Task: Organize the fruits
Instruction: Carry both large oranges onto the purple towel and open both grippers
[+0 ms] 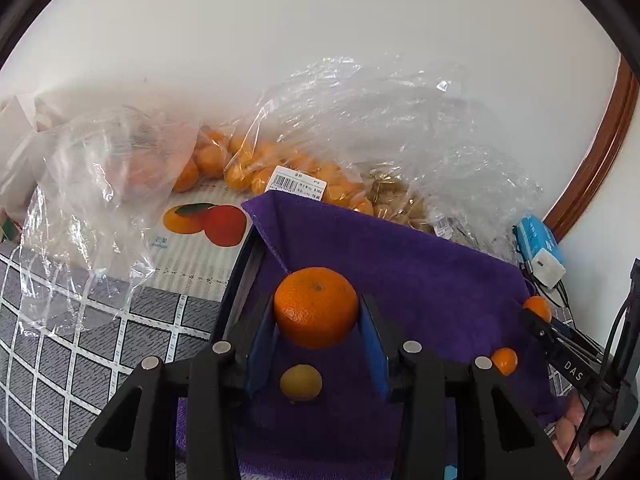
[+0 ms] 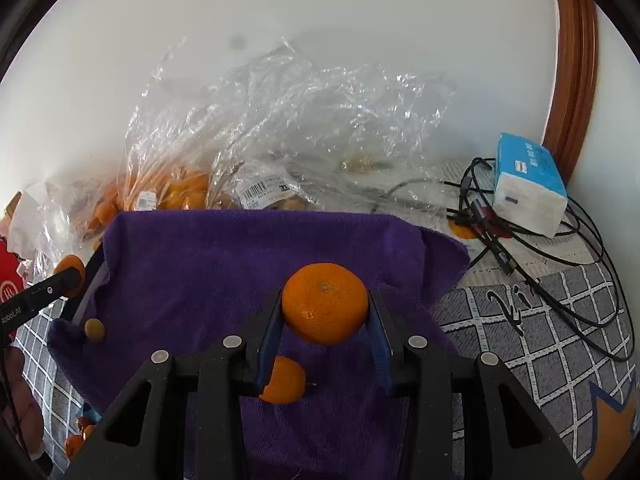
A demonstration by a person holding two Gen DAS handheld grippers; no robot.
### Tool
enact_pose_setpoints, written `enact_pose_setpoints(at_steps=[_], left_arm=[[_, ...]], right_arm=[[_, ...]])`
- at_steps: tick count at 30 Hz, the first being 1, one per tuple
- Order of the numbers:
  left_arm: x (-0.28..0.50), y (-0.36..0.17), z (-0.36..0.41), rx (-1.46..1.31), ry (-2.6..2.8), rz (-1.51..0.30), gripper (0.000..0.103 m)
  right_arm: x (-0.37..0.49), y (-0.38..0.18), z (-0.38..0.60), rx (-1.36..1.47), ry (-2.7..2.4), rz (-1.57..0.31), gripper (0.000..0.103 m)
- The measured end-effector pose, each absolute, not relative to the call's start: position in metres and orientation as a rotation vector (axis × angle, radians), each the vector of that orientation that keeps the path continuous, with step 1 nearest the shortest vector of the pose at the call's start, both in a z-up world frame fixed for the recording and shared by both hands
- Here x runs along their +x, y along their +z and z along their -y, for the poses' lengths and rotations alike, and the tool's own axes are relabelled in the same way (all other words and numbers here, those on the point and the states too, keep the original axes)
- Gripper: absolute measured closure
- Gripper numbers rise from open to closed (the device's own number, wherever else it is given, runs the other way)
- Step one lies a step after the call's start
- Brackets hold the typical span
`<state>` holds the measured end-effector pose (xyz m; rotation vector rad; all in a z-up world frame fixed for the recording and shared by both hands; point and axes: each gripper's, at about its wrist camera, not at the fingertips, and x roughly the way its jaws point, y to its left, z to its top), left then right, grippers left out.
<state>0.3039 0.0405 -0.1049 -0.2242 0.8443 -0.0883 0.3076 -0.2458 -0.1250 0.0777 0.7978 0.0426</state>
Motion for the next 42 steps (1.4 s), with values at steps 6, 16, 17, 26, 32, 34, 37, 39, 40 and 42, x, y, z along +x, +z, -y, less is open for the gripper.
enact_pose_setpoints(at_steps=[6,16,17,26,32,34,37,39,40,42], left_arm=[[0.316,-0.122,-0.029,-0.189,-0.082,-0.902,0.063],[0.321,-0.138,-0.02,-0.157,-0.08,-0.981,0.063],[0.322,-0.14,-0.02,-0.162,-0.075,-0.987,0.063],[0.315,-0.126,-0.021,-0.166,-0.068,-0.962,0.059],[0.282,-0.089,-0.034,-0.177,-0.073,-0.868,0.051],[0.269,-0.082,-0.04,-0.172,-0.061,-0.848,0.051],[0.245,-0.08,-0.05,-0.154,-0.04,-0.831,0.051],[0.231,-0.08,-0.058,-0.144,-0.026,-0.827,0.051],[0.222,-0.082,-0.062,-0.146,-0.025,-0.824,0.051],[0.204,-0.088,-0.074,-0.17,-0.024,-0.819,0.051]], right_arm=[[0.321,-0.142,0.246,0.068,0.019,-0.862,0.063],[0.321,-0.147,0.242,0.043,0.017,-0.873,0.056],[0.319,-0.146,0.241,0.042,0.027,-0.867,0.051],[0.292,-0.114,0.239,0.051,-0.013,-0.74,0.036],[0.255,-0.096,0.24,0.07,-0.012,-0.702,0.035],[0.235,-0.089,0.236,0.051,-0.029,-0.669,0.035],[0.207,-0.083,0.224,0.028,-0.02,-0.63,0.035],[0.193,-0.083,0.216,0.019,-0.006,-0.636,0.035],[0.187,-0.084,0.212,0.014,0.006,-0.65,0.035],[0.174,-0.09,0.202,0.014,0.04,-0.673,0.036]])
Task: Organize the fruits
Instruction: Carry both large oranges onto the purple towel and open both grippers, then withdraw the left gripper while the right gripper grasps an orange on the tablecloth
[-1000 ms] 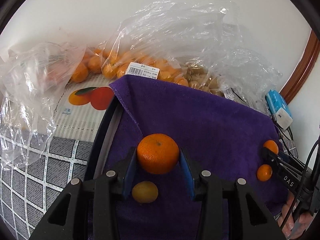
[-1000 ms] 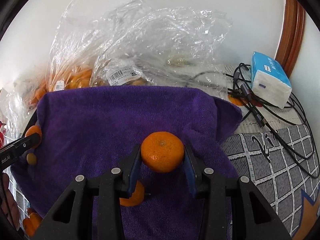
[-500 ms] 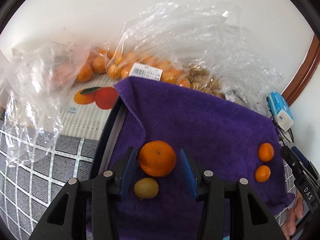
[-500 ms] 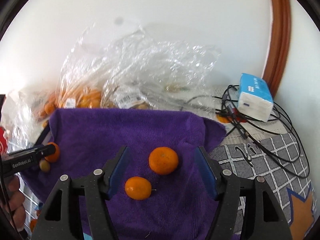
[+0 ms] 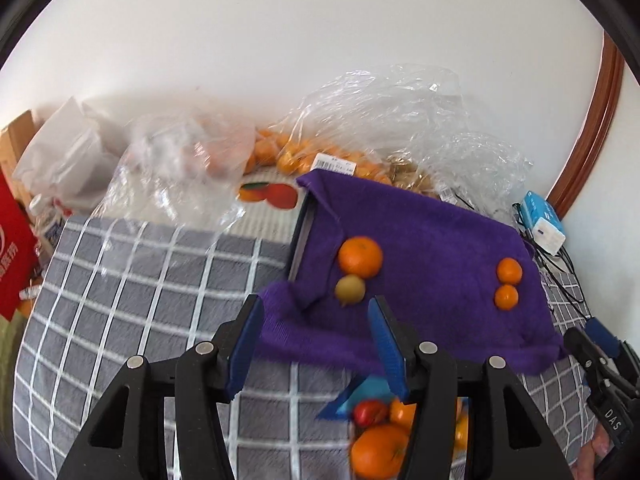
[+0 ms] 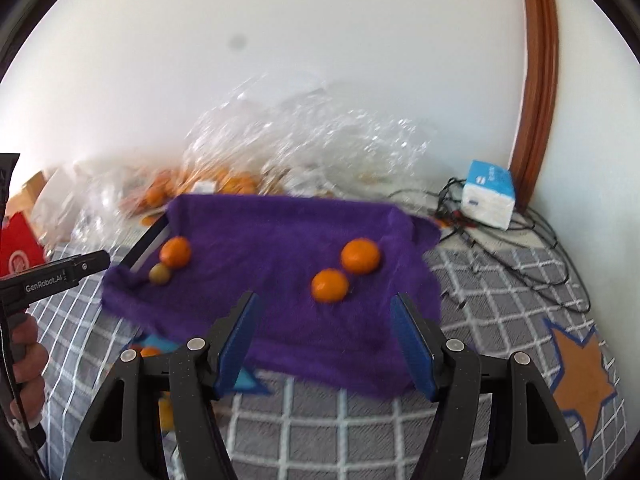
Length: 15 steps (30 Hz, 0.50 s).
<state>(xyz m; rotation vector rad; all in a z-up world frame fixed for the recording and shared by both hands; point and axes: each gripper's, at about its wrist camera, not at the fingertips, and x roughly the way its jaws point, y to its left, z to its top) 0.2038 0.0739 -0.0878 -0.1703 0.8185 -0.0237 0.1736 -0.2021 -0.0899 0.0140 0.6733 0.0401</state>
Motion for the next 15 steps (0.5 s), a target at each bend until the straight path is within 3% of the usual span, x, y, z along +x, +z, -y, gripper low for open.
enact_pose_setpoints(at_steps=[8,15], left_arm=[[0.152,-0.119,-0.1,-0.19,0.006,-0.845,0.051],[0.129,-0.142,-0.117,-0.168,0.011,-0.863,0.051]], right_arm=[[0.137,-0.131,0.158,-0.006,0.195,-0.757,0.055],[0.136,-0.151,0.14,0.039,0.234,-0.796,0.058]])
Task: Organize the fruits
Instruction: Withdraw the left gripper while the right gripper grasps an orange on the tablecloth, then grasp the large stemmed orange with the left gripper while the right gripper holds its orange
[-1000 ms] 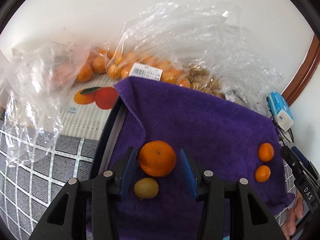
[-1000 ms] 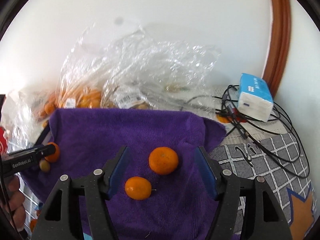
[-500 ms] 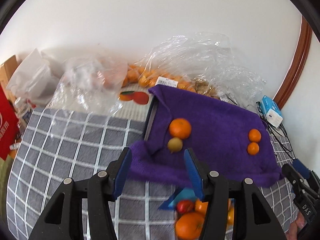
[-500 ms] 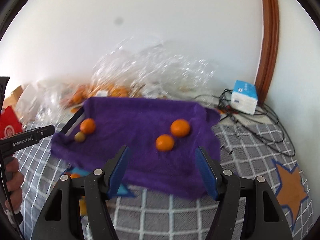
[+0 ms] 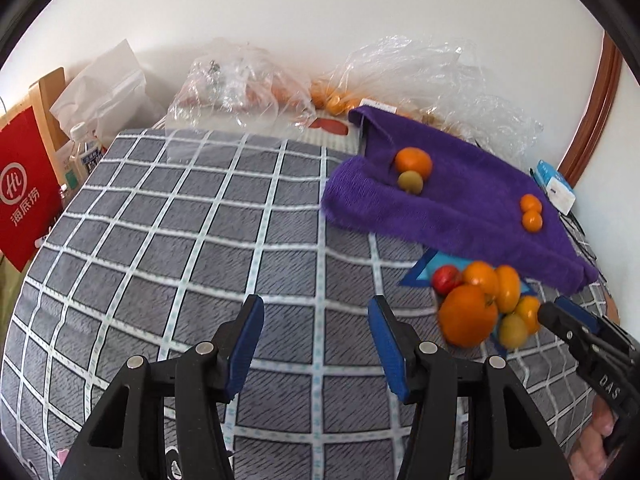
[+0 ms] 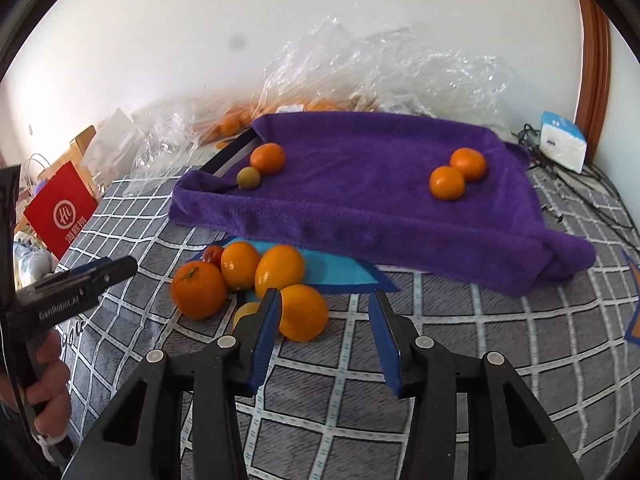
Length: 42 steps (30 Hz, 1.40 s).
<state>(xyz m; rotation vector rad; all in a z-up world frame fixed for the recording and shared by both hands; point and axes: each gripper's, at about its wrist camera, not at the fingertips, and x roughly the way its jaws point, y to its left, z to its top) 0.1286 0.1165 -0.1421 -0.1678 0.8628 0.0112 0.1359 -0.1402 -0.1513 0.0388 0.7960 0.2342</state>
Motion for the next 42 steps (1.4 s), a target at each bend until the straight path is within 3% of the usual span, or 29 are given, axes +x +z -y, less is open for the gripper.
enact_pose_setpoints(at_steps=[9,12,20,42], left_arm=[[0.126,-0.151,-0.117,-0.167,-0.015,-0.861,0.051],[0.125,-0.151,-0.117,-0.178,-0.018,-0.86,0.05],[0.124,-0.153,-0.114,-0.16,-0.025,-0.869,0.047],[0.125,-0.154,-0.115,-0.157,-0.022,-0.878,0.044]], right_arm=[[0.153,-0.164,0.131,0.056,0.239,-0.867,0.058],[0.157,-0.169,0.129,0.038,0.246,-0.893,0.069],[0.135,-0.159,0.154,-0.047,0.091,-0.806,0.069],[0.134,-0.173,0.185,-0.02,0.03,-0.86,0.069]])
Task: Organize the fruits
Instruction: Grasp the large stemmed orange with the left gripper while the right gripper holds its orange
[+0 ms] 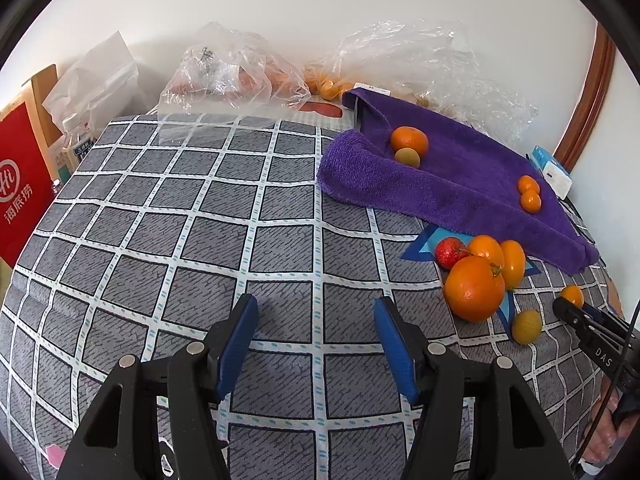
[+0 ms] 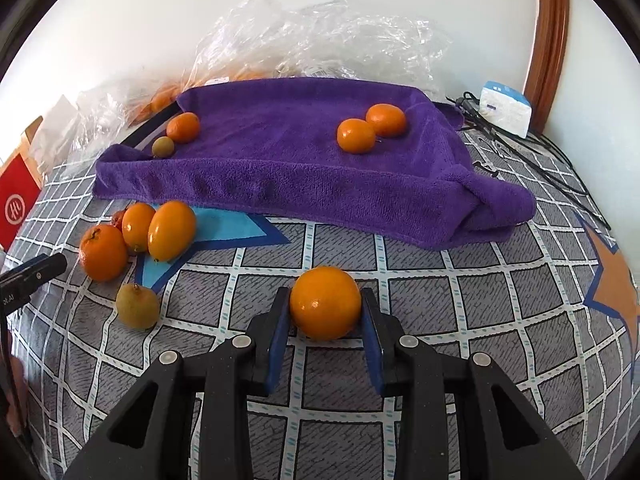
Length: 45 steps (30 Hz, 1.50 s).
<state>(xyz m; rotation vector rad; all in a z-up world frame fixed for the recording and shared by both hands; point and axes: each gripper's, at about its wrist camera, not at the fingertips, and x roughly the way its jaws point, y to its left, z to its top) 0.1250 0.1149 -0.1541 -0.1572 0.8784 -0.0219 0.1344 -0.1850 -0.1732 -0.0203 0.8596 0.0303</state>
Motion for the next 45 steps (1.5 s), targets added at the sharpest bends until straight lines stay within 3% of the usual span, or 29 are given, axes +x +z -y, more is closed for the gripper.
enact_pose_setpoints(at_steps=[3,24,39,45], left_arm=[[0.125,-0.154,-0.113,-0.155,-0.031,-0.88,0.04],[0.121,-0.129,-0.065,-0.2,-0.239,-0.859,0.039],[0.146,-0.149,-0.029,-0.124,-0.224,-0.899,0.04],[0.144,-0.151,-0.029,-0.12,-0.245,-0.875,0.059]], right_arm=[[0.135,-0.173,0.186,-0.018,0.034,-0.86,0.069],[0.117,-0.166,0.207,0.056,0.064,-0.81,0.07],[0.12,-0.169,0.208,0.091,0.113,-0.833,0.07],[0.12,-0.169,0.209,0.1,0.148,-0.824,0.07]])
